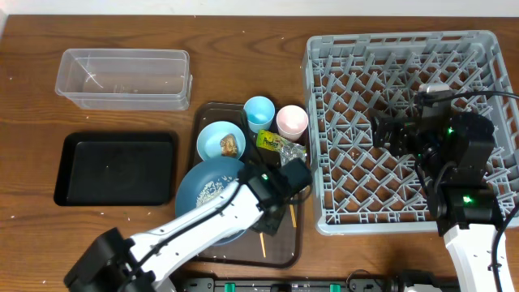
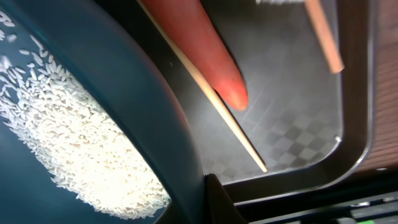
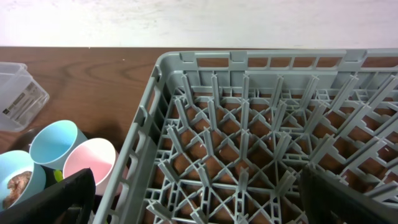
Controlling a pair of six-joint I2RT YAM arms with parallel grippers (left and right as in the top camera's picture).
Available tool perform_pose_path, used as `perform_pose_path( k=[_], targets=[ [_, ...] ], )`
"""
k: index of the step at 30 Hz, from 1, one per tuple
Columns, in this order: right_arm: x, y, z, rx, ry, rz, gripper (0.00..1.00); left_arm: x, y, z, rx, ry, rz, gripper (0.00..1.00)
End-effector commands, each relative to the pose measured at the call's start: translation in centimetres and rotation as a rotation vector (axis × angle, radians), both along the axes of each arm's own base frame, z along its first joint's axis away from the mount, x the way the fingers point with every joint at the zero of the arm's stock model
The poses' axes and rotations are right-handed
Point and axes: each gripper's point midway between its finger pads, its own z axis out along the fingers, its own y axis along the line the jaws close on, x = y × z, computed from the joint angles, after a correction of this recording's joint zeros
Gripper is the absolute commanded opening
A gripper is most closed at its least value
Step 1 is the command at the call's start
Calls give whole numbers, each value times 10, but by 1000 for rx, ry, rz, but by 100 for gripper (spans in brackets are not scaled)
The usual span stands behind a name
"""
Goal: Sort waste into correct bins and load items into the dishwasher rack
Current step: 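Grip the blue plate rim with the left gripper and lift it, then tilt the blue plate over the black tray, pouring out the rice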
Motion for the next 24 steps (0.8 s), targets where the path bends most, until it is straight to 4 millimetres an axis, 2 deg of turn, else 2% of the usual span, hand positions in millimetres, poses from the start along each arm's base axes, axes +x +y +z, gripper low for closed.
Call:
perform_pose_path(
  k=[1,7,12,24],
  targets=[
    [2,1,10,7,-20,-5,99,13,-1,20,-47,-53,13,6],
    [3,1,11,7,-26,-5,99,27,4,39,-103,-107,58,6],
    [3,1,10,7,-23,-4,99,45,17,52,-141,-151,120,6],
    [3,1,10,7,-22,-5,99,113,65,68,-219,-287,346,6]
  ],
)
